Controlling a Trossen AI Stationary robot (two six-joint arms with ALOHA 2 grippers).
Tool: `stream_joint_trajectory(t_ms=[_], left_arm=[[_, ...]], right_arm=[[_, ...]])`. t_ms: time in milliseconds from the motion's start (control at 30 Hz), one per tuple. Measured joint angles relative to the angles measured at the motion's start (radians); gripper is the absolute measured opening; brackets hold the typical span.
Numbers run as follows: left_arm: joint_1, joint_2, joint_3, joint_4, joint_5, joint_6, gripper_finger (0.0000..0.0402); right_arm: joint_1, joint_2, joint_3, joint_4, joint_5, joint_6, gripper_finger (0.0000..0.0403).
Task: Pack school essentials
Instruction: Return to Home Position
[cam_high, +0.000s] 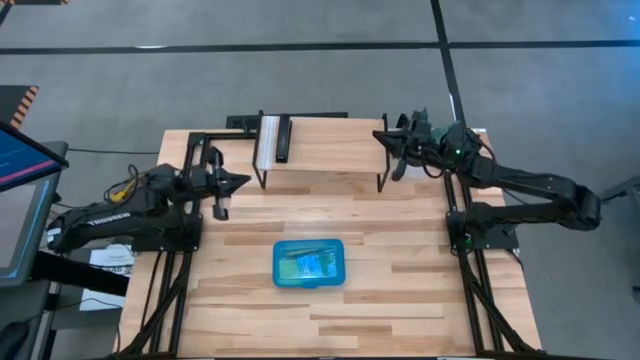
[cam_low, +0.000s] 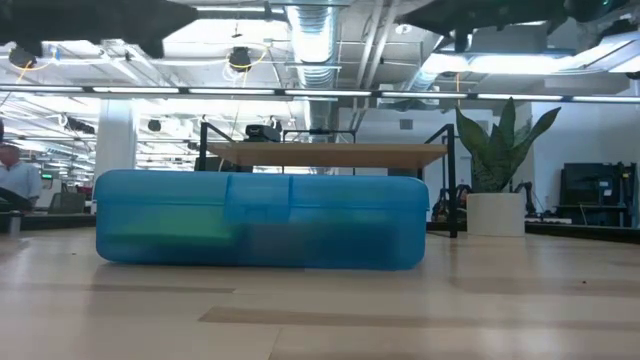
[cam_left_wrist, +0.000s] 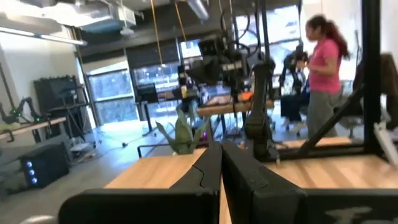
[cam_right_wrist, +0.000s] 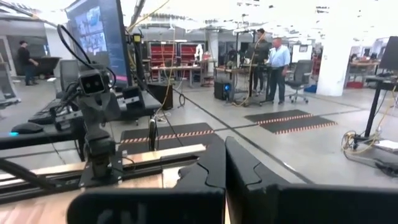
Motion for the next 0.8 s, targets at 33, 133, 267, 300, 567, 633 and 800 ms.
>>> stream_joint_trajectory(t_ms=[33, 133, 267, 300, 567, 633, 800], left_arm=[[0.0, -0.034, -0.013, -0.007, 0.0, -0.01, 0.0], [-0.002, -0.127, -0.049, -0.014, 0.0, -0.053, 0.0], [-0.002, -0.23, -0.107, -0.02, 0.006, -0.115, 0.0], [-0.002, -0.251, -0.117, -0.021, 0.009, -0.12, 0.0], [-0.002, -0.35, -0.134, -0.069, 0.068, -0.14, 0.0], [-0.002, -0.358, -0.134, -0.087, 0.045, -0.142, 0.0], [-0.002, -0.358, -0.134, -0.146, -0.016, -0.14, 0.0]], right_arm=[[0.006, -0.014, 0.0, -0.023, 0.0, 0.004, 0.0008], [0.034, -0.047, 0.0, -0.087, 0.0, 0.007, 0.0008], [0.103, -0.083, -0.022, -0.126, 0.003, 0.007, 0.0008], [0.124, -0.092, -0.038, -0.129, 0.014, 0.006, 0.0008], [0.239, -0.212, -0.206, -0.103, 0.143, -0.019, 0.0008], [0.248, -0.26, -0.245, -0.086, 0.15, -0.019, 0.0008], [0.252, -0.389, -0.341, -0.065, 0.152, -0.019, 0.0008]])
